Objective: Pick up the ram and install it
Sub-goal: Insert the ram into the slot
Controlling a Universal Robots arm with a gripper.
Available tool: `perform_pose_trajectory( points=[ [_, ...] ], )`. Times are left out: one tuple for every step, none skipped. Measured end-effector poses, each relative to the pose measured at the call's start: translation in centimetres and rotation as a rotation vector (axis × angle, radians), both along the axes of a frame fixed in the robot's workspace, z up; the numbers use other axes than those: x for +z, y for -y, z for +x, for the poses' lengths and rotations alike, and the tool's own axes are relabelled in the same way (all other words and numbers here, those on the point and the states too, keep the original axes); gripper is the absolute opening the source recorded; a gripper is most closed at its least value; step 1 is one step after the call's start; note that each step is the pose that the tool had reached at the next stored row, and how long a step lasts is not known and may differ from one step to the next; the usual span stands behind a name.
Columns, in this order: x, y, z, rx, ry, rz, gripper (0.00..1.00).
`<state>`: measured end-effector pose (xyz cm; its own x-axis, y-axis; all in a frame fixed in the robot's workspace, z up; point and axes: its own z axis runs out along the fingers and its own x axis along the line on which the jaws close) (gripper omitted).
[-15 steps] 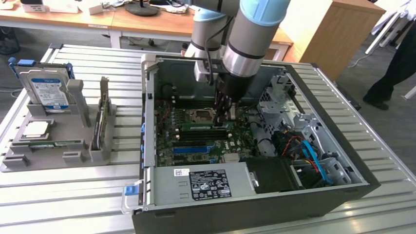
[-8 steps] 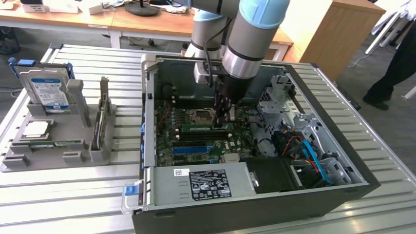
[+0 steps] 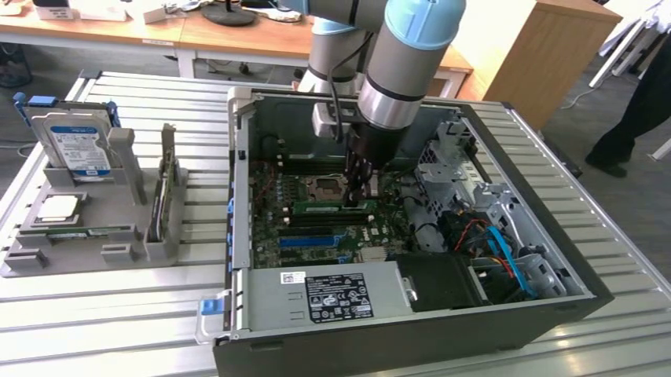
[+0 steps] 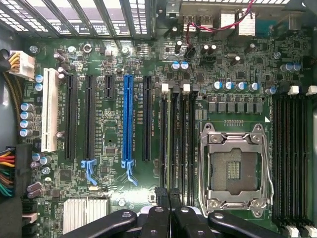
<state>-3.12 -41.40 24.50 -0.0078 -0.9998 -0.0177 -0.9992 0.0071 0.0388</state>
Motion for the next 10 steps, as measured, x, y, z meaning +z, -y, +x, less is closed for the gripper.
perform_pose_trajectory(
  points=[
    [0.00,0.00,0.00,0.000,0.0000,-0.0001,0.12],
    [0.00,0.00,0.00,0.000,0.0000,0.0000,0.12],
    [-0.01,0.00,0.00,0.000,0.0001,0.0001,0.12],
    [-0.01,0.00,0.00,0.000,0.0000,0.0002,0.12],
    [-0.02,0.00,0.00,0.000,0.0001,0.0002,0.12],
    [-0.05,-0.01,0.00,0.000,0.0002,0.0004,0.12],
    [-0.08,-0.01,0.00,0.000,0.0002,0.0004,0.12],
    [-0.12,-0.01,0.00,0.000,0.0002,0.0004,0.12],
    [-0.15,0.00,0.00,0.000,0.0001,0.0002,0.12],
    [-0.18,0.00,0.00,0.000,0.0001,0.0002,0.12]
  ],
)
